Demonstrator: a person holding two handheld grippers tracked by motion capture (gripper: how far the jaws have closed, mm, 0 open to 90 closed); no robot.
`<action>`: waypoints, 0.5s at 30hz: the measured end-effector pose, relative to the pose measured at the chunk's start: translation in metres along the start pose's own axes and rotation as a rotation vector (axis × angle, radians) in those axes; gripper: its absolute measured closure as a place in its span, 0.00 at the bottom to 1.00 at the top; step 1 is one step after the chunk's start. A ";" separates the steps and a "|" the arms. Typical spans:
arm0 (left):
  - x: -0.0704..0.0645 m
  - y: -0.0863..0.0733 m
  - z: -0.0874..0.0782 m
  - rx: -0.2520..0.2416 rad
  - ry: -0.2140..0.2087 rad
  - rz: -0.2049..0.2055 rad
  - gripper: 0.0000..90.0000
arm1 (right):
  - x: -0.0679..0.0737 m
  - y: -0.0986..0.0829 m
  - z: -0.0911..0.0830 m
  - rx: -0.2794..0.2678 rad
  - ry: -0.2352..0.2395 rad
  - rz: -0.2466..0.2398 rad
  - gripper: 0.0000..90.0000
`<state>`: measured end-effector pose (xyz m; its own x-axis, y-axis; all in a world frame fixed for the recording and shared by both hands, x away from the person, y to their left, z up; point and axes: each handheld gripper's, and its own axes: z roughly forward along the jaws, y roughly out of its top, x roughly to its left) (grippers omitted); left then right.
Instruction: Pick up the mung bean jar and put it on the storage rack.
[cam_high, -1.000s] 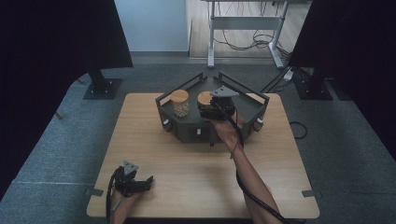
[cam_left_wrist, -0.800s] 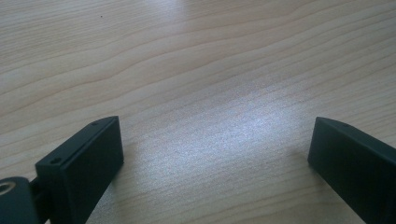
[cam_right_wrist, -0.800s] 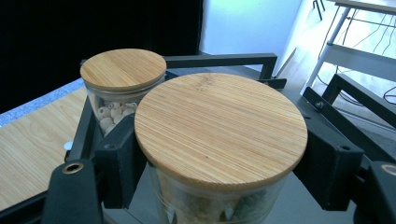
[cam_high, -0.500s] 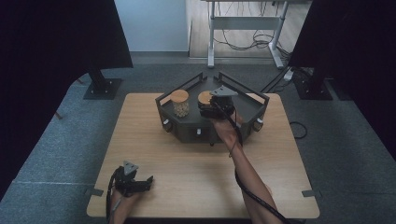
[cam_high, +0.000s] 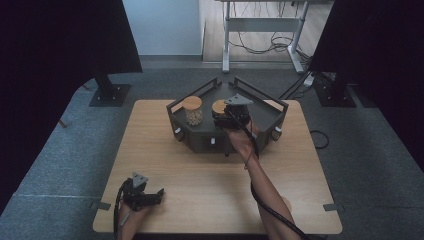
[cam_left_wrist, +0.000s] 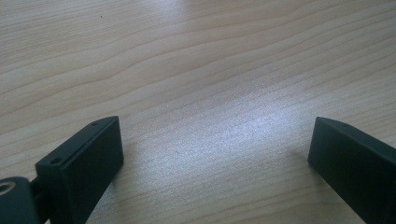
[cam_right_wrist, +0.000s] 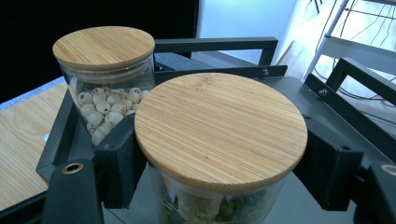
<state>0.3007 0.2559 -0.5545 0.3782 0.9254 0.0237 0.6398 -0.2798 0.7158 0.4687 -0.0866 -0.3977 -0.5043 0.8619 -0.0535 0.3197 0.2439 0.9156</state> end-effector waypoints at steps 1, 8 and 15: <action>0.000 0.000 0.000 0.000 0.000 0.000 0.03 | 0.000 0.000 0.000 0.001 0.000 0.000 0.27; 0.000 0.000 0.000 0.000 -0.001 0.000 0.03 | 0.001 -0.003 0.002 0.010 0.004 0.000 0.27; 0.000 0.000 0.000 0.000 -0.002 0.002 0.03 | 0.000 -0.004 0.002 0.016 0.009 0.002 0.27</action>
<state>0.3007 0.2558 -0.5545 0.3806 0.9245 0.0233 0.6391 -0.2811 0.7159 0.4691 -0.0863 -0.4021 -0.5103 0.8587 -0.0479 0.3336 0.2490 0.9092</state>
